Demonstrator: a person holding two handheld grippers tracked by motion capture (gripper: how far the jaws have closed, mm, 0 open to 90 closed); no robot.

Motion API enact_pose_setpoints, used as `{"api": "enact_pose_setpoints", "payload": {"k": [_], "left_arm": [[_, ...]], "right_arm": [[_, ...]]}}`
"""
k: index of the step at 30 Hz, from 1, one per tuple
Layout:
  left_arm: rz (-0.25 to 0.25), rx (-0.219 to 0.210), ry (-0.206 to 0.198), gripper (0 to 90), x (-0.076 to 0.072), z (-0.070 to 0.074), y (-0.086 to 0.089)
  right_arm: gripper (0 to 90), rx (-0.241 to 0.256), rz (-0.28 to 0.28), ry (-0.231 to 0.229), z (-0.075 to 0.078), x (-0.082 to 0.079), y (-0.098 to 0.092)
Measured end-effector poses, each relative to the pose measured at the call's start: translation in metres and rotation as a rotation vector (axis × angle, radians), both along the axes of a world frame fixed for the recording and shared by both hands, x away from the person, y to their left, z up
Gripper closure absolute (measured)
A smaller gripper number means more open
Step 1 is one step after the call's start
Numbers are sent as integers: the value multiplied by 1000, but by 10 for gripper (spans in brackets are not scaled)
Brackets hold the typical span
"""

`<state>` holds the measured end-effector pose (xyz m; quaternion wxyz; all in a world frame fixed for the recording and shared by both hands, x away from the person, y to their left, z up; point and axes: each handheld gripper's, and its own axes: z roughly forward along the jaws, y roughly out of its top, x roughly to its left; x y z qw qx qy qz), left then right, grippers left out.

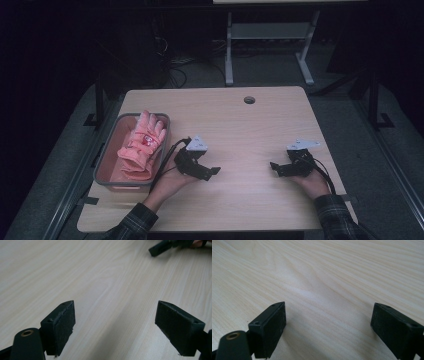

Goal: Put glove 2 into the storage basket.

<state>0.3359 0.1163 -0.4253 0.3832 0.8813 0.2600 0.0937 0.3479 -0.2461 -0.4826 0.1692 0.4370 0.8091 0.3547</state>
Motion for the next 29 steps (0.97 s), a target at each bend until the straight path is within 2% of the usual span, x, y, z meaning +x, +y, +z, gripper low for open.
{"api": "enact_pose_setpoints", "payload": {"k": [2, 4, 8, 10, 14, 17, 18, 20, 21, 24, 29], "left_arm": [[2, 26, 2, 159, -1, -9, -5], [3, 29, 3, 159, -2, -11, -7], [6, 83, 1, 158, -2, -24, -13], [4, 92, 12, 150, -2, -28, -14], [-2, 116, 1, 134, -3, -36, -18], [-15, 134, 23, 132, -3, -43, -20], [-18, 115, 28, 121, -3, -45, -20], [-24, 87, 12, 120, -5, -47, -19], [-31, 59, -6, 119, -6, -50, -18], [-39, 41, -15, 120, -6, -52, -16], [-44, 35, -18, 120, -6, -52, -16]], "right_arm": [[125, 0, 0, 0, 0, 0, 0], [125, 0, 0, 0, 0, 0, 0], [125, 3, 1, 1, 0, 0, 0], [124, 1, 4, -1, 0, 0, 0], [124, 0, 8, -1, 0, 0, 0], [124, -1, 9, -2, 0, 0, 0], [124, 0, 9, -1, 0, 0, 0], [124, 0, 10, -2, 0, 0, 0], [124, -1, 10, -2, 0, 0, 0], [124, 0, 11, -2, 0, 0, 1], [124, -1, 12, -2, 0, 0, 1]]}}
